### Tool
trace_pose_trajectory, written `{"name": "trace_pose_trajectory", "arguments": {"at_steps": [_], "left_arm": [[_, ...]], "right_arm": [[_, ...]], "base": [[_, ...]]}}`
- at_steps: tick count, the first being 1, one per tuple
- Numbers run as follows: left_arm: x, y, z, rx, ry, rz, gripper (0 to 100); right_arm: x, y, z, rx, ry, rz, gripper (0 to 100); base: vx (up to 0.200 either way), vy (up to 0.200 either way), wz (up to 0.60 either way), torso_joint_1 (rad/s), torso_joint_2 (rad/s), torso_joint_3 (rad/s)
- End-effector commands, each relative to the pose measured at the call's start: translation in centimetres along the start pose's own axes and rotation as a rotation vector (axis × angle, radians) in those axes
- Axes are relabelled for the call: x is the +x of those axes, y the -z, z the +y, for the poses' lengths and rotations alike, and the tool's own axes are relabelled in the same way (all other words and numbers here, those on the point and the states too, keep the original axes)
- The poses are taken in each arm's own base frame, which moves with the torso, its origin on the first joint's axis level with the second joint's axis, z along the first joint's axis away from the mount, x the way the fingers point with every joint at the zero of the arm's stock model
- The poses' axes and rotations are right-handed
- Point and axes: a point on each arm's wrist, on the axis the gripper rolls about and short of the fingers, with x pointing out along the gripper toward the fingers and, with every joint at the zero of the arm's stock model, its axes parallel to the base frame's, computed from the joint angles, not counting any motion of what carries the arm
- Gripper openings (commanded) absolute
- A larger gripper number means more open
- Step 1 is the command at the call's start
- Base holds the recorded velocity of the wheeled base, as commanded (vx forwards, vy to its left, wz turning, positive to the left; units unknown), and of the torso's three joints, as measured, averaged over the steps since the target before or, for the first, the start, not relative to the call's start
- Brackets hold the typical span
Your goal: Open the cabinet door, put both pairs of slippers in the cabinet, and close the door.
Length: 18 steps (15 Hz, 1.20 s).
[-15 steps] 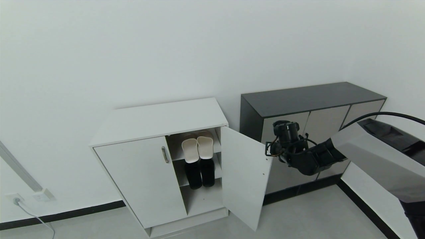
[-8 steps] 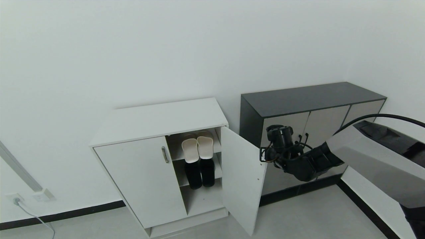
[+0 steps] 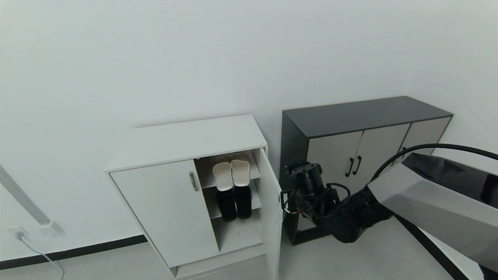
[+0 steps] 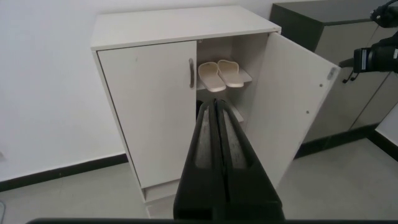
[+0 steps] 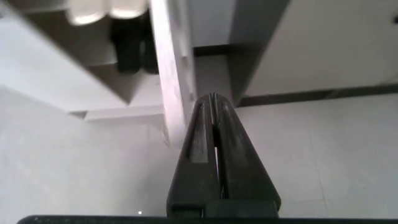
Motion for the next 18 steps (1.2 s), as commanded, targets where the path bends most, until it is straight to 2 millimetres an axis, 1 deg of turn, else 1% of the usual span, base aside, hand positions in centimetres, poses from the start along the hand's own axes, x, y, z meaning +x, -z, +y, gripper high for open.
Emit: {"name": "trace_pose_trajectory", "arguments": {"at_steps": [1, 2, 3, 5, 13, 18], "left_arm": [[0.0, 0.0, 0.0, 0.0, -0.001, 0.0, 0], [0.0, 0.0, 0.0, 0.0, -0.001, 0.0, 0], [0.0, 0.0, 0.0, 0.0, -0.001, 0.0, 0], [0.0, 0.0, 0.0, 0.0, -0.001, 0.0, 0], [0.0, 0.0, 0.0, 0.0, -0.001, 0.0, 0], [0.0, 0.0, 0.0, 0.0, -0.001, 0.0, 0]], "right_arm": [[-1.67, -0.16, 0.83, -0.015, -0.035, -0.009, 0], [-2.16, -0.04, 0.74, -0.054, -0.045, -0.019, 0], [-2.22, 0.11, 0.67, -0.073, -0.047, -0.031, 0], [-2.27, 0.12, 0.65, -0.067, -0.055, -0.058, 0], [-2.22, 0.01, 0.7, -0.061, -0.059, -0.078, 0], [-2.27, 0.03, 0.82, -0.067, -0.062, -0.079, 0]], "base": [[0.0, 0.0, 0.0, 0.0, 0.0, 0.0], [0.0, 0.0, 0.0, 0.0, 0.0, 0.0], [0.0, 0.0, 0.0, 0.0, 0.0, 0.0], [0.0, 0.0, 0.0, 0.0, 0.0, 0.0], [0.0, 0.0, 0.0, 0.0, 0.0, 0.0], [0.0, 0.0, 0.6, 0.006, 0.0, 0.0]]}}
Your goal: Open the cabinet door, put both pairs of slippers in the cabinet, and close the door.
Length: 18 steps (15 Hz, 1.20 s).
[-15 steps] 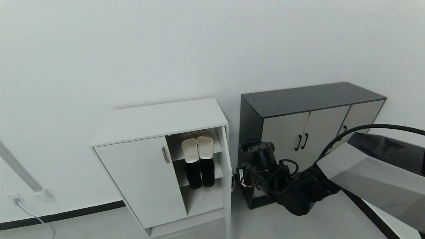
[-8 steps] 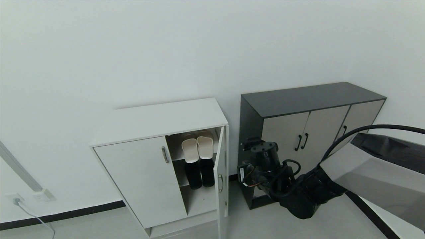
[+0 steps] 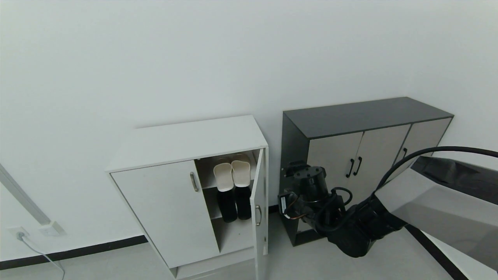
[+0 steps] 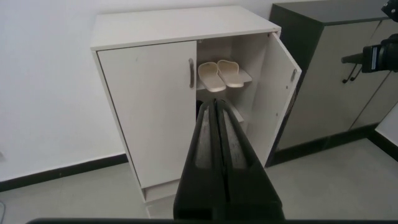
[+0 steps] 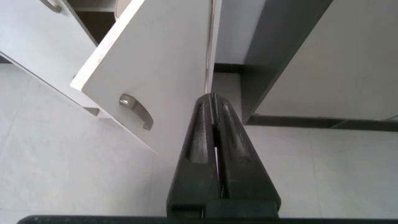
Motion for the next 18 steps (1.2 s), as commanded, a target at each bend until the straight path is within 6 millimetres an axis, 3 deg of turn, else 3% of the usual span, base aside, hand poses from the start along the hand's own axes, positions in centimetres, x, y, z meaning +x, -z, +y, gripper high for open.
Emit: {"name": "trace_pose_trajectory", "arguments": {"at_steps": [1, 3, 12, 18], "left_arm": [[0.0, 0.0, 0.0, 0.0, -0.001, -0.001, 0], [0.0, 0.0, 0.0, 0.0, -0.001, -0.001, 0], [0.0, 0.0, 0.0, 0.0, -0.001, -0.001, 0], [0.0, 0.0, 0.0, 0.0, -0.001, -0.001, 0]], "right_arm": [[0.0, -0.1, 0.0, 0.001, 0.0, -0.002, 0], [0.0, -0.2, 0.0, 0.006, -0.003, -0.015, 0], [-0.3, -1.3, -0.4, 0.0, 0.016, -0.079, 0], [-1.9, -3.7, -3.2, -0.063, 0.172, -0.076, 0]], "base": [[0.0, 0.0, 0.6, 0.002, 0.0, 0.002], [0.0, 0.0, 0.6, 0.012, 0.0, 0.0], [0.0, 0.0, 0.0, 0.0, 0.0, 0.0], [0.0, 0.0, 0.0, 0.0, 0.0, 0.0]]}}
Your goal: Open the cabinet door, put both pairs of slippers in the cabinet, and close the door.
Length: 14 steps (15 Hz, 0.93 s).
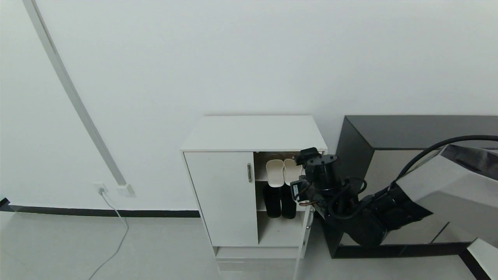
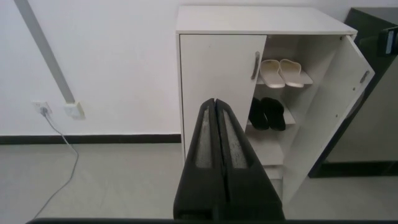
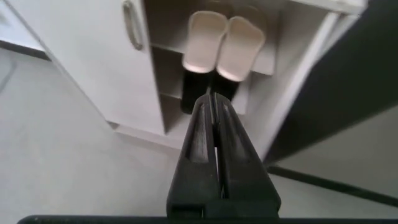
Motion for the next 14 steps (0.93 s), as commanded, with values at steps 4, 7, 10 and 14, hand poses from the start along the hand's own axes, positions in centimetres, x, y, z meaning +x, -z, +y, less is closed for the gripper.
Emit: {"name": "trace_pose_trajectory", "arguments": {"at_steps": [4, 7, 10, 14], "left_arm": [[0.0, 0.0, 0.0, 0.0, -0.001, 0.0, 0], [0.0, 0.0, 0.0, 0.0, -0.001, 0.0, 0], [0.0, 0.0, 0.0, 0.0, -0.001, 0.0, 0], [0.0, 0.0, 0.0, 0.0, -0.001, 0.0, 0]], "right_arm": [[-0.5, 0.0, -3.0, -0.051, 0.086, 0.141, 0], [-0.2, 1.0, -3.3, -0.088, 0.113, 0.215, 0], [0.8, 2.5, -3.2, -0.106, 0.12, 0.26, 0], [2.0, 3.7, -2.7, -0.111, 0.112, 0.28, 0]], "base": [[0.0, 0.0, 0.0, 0.0, 0.0, 0.0], [0.0, 0.0, 0.0, 0.0, 0.0, 0.0], [0.0, 0.0, 0.0, 0.0, 0.0, 0.0], [0.0, 0.0, 0.0, 0.0, 0.0, 0.0]]}}
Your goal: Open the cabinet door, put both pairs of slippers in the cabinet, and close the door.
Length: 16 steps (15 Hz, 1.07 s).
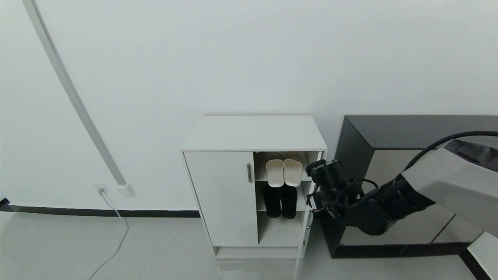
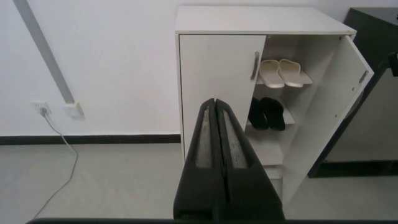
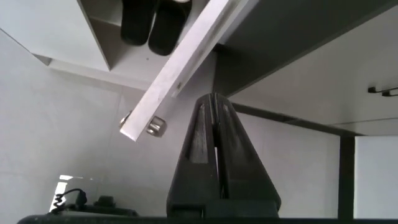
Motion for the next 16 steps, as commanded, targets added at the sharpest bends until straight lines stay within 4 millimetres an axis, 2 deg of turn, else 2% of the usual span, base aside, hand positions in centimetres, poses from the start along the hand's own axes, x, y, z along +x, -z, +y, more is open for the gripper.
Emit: {"name": "trace_pose_trajectory", "arguments": {"at_steps": [1, 5, 10, 13, 16], "left_arm": [[0.0, 0.0, 0.0, 0.0, -0.001, 0.0, 0], [0.0, 0.0, 0.0, 0.0, -0.001, 0.0, 0], [0.0, 0.0, 0.0, 0.0, -0.001, 0.0, 0], [0.0, 0.0, 0.0, 0.0, -0.001, 0.0, 0], [0.0, 0.0, 0.0, 0.001, -0.001, 0.0, 0]], "right_arm": [[1.1, 0.9, 0.7, -0.005, -0.008, 0.016, 0], [3.1, 0.6, 2.0, 0.091, -0.112, -0.153, 0], [3.1, -0.5, 2.3, 0.165, -0.202, -0.287, 0], [3.4, -0.3, 0.4, 0.185, -0.293, -0.322, 0], [3.2, 1.6, -2.5, 0.161, -0.443, -0.265, 0]], "base": [[0.0, 0.0, 0.0, 0.0, 0.0, 0.0], [0.0, 0.0, 0.0, 0.0, 0.0, 0.0], [0.0, 0.0, 0.0, 0.0, 0.0, 0.0], [0.0, 0.0, 0.0, 0.0, 0.0, 0.0], [0.0, 0.0, 0.0, 0.0, 0.0, 0.0]]}}
